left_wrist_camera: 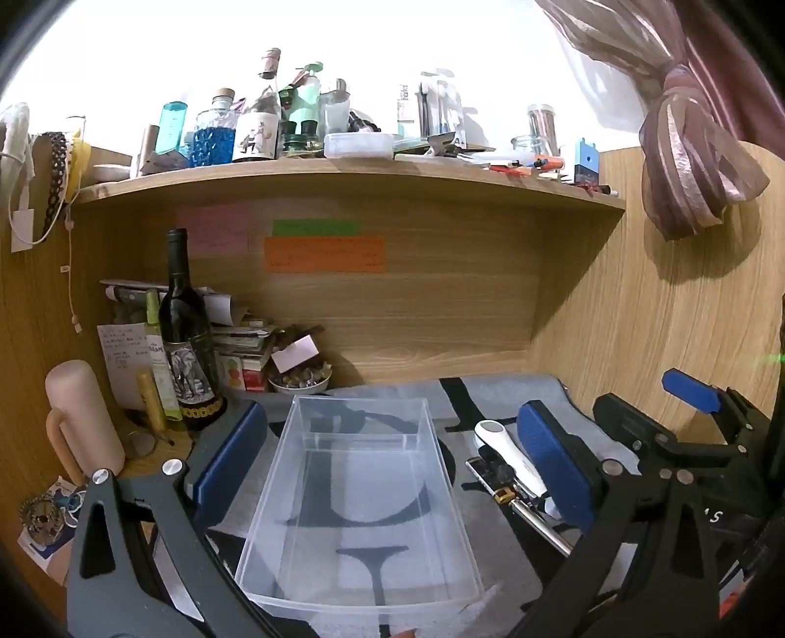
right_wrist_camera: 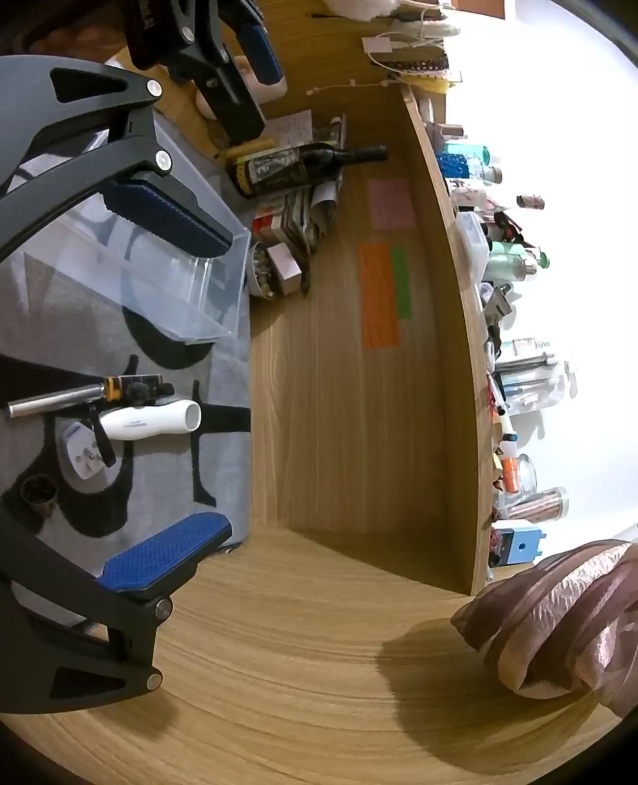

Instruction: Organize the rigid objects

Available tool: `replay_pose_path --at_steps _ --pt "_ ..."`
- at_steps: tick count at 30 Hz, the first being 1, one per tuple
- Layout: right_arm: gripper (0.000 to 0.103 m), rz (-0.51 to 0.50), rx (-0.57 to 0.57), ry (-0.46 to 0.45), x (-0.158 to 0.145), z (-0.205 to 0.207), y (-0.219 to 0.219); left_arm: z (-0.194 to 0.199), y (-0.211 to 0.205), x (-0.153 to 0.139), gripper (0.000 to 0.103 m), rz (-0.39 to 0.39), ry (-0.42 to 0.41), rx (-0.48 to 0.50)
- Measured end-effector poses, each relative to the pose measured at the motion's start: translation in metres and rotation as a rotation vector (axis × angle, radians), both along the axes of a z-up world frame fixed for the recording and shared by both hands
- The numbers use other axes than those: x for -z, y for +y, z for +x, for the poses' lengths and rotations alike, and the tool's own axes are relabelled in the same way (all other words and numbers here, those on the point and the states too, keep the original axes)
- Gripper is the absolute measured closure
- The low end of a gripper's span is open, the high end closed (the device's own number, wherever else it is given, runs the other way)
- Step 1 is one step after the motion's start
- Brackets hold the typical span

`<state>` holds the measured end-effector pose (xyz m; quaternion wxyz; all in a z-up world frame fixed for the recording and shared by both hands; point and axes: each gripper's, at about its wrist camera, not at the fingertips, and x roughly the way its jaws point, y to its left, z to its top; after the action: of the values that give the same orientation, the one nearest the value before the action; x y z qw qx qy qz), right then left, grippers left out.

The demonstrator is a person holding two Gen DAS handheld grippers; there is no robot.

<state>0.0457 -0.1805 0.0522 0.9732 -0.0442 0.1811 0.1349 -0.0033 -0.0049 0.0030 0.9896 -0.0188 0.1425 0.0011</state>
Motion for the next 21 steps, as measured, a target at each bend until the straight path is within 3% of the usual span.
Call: replay_pose_path --at_steps 21 --pt "0.000 0.016 -0.001 -0.012 -0.0020 -0.0047 -0.0051 -0.0001 -0.0010 0.0024 0.000 0.001 0.000 -0.002"
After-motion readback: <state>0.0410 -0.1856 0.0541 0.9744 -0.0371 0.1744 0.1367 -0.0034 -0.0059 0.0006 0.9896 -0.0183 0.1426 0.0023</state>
